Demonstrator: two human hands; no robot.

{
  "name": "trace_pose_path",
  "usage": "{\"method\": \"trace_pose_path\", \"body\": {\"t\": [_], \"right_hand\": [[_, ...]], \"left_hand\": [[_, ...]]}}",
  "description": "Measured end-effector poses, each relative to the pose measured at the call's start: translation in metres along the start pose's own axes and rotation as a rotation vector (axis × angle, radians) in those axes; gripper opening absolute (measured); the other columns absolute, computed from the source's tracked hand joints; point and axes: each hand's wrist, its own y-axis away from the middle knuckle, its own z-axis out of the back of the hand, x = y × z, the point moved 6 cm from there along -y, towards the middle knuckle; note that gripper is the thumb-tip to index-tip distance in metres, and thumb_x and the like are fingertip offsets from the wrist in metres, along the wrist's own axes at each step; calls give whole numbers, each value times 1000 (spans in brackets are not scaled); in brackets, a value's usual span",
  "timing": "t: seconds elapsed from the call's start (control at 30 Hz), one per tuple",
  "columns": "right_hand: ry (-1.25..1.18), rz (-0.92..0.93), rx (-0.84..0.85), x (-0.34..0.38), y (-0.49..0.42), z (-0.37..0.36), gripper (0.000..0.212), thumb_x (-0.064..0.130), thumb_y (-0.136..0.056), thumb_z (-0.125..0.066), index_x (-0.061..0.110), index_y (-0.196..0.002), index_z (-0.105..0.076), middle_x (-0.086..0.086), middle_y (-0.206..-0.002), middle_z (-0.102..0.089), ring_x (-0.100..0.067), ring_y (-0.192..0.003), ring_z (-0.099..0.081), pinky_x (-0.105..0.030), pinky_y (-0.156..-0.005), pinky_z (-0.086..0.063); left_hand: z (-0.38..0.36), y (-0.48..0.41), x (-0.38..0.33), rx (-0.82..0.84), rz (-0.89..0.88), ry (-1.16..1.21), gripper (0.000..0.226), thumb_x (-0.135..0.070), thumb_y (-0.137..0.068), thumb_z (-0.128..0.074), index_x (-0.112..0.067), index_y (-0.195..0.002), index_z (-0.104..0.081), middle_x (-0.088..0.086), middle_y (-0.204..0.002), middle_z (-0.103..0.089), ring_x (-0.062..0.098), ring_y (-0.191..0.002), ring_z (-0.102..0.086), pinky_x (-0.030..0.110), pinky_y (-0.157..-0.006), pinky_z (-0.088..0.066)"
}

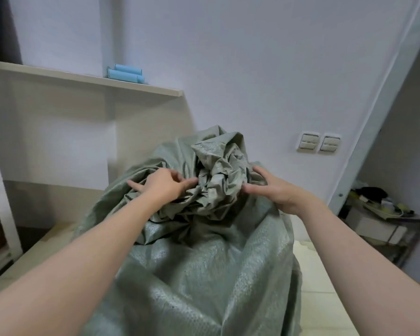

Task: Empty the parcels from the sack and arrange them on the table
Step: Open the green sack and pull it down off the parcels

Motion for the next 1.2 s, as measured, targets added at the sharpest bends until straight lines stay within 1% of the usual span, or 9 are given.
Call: {"method": "trace_pose_path", "body": {"t": [0.1,0.17,0.27,0.43,0.67,0.87,0.93,1.1,1.2], "right_hand": [[3,-195,-206,-19,18,5,139,80,-42,-79,27,-154,-14,-1,-156,-31,-22,-138,-39,-45,-111,-38],[-143,-297,-208,-28,25,-4,118,76,-57,-73,19,-148,-24,-6,-139,-49,-22,-122,-54,-41,-99,-50],[-347,-260,-166,-16,25,-21,114,78,-50,-74,10,-137,-47,-6,-110,-70,-19,-96,-69,-31,-72,-59],[-442,-236,-180,4,-1,-35,132,77,-48,-81,22,-151,-19,-5,-145,-46,-31,-120,-58,-52,-90,-55],[-218,-142,-119,46,-32,-76,149,62,-54,-86,27,-153,18,-3,-155,-31,-24,-136,-42,-45,-110,-41],[64,-241,-273,36,-49,-88,132,46,-46,-88,33,-151,-10,-11,-146,-40,-34,-129,-45,-51,-108,-41],[121,-285,-330,35,-53,-88,119,43,-42,-78,38,-145,-19,-10,-137,-48,-35,-119,-53,-50,-101,-47],[301,-198,-393,36,-45,-76,59,27,-79,-63,34,-135,-44,-5,-121,-64,-30,-110,-60,-39,-96,-51],[344,-135,-427,28,-36,-63,56,13,-83,-59,29,-136,-52,-5,-122,-67,-30,-114,-61,-32,-92,-50]], "left_hand": [[-4,11,11,-61,129,-172,91,-84,-54,-67,-27,-123,-49,16,-146,-35,40,-141,-23,74,-108,5],[-11,11,22,-9,219,-225,138,-88,-45,-65,-27,-153,-5,21,-160,8,46,-146,7,76,-106,4],[-22,3,43,64,254,3,145,-74,-52,-77,-37,-148,26,18,-160,18,47,-146,7,68,-113,-8],[-51,-9,35,144,-71,565,86,-23,-73,-85,-26,-146,-40,9,-135,-57,28,-122,-56,42,-106,-44],[-62,9,-18,45,-413,526,52,-27,-81,-60,-26,-132,-55,0,-139,-51,19,-127,-50,38,-109,-39],[-81,-1,-1,178,-438,420,37,-37,-74,-68,-17,-104,-60,10,-113,-65,29,-113,-61,44,-95,-51],[-71,4,-6,211,-486,353,46,-38,-76,-71,-17,-115,-59,7,-129,-54,24,-119,-55,39,-104,-44],[-37,10,-21,289,-584,-22,35,-44,-79,-61,-28,-107,-73,-2,-124,-59,17,-111,-57,27,-97,-45],[9,-6,-23,1,-490,-57,20,-38,-83,-63,-43,-99,-73,-15,-97,-72,10,-96,-66,27,-85,-52]]}}
